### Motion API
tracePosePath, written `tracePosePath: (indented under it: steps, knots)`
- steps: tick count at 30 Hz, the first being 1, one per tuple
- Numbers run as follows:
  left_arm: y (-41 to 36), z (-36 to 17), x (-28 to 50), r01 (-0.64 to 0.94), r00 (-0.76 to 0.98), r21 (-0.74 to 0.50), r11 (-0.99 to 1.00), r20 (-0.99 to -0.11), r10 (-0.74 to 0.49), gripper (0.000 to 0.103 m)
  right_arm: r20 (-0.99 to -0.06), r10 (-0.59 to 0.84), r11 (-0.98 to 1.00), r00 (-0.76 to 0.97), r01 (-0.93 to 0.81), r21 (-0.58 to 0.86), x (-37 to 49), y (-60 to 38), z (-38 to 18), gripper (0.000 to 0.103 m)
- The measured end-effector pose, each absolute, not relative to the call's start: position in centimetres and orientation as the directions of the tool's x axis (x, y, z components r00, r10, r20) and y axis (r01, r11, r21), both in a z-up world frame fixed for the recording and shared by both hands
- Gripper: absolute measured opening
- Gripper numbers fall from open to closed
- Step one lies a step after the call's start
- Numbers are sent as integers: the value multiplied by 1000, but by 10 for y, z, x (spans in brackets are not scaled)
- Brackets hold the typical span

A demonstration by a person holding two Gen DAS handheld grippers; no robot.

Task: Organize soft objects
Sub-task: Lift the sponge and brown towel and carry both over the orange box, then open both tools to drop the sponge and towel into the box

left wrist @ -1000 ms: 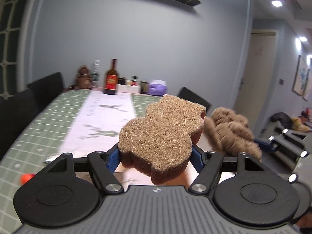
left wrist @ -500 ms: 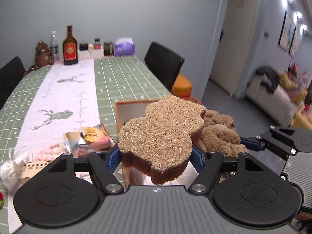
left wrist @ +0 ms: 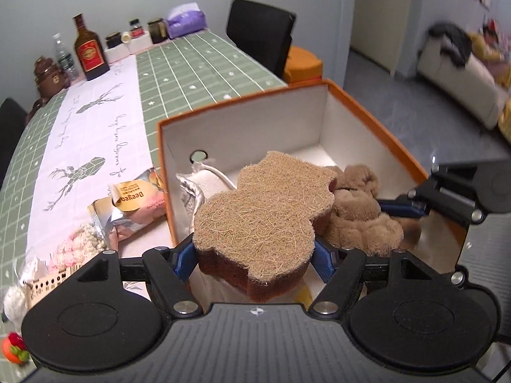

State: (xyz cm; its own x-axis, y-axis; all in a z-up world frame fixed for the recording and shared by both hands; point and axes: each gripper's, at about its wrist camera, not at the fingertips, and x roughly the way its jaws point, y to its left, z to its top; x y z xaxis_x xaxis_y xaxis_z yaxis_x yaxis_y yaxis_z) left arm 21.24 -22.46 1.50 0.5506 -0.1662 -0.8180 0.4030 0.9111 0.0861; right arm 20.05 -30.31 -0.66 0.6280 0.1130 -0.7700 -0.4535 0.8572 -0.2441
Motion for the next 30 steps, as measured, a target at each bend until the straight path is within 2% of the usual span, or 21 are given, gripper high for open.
tracePosePath:
  steps: [9,11,13,16,21,30]
  knots:
    - [-229,4,221,428,491,75,901,-856,-162,83,-818,87,843,568,-480,-244,208,-298,-12,52]
    - [-227,6,220,432,491,67,899,-854,-173,86,-820,86,845,566,-477,-241,207,-298,-11,54]
    - [-227,9,218,442,499,76,894,-849,-175,88,-818,85,848,569,-473,-241,206,-298,-7,63]
    - [-227,11,213,452,512,99,887,-842,-167,90,-814,78,847,576,-469,-250,201,-297,-1,65]
    - [-216,19,208,456,500,45,889,-839,-214,92,-812,38,840,582,-459,-290,195,-293,6,74]
    - [-187,44,191,490,494,-95,866,-788,-366,92,-797,26,845,603,-439,-305,179,-285,25,75]
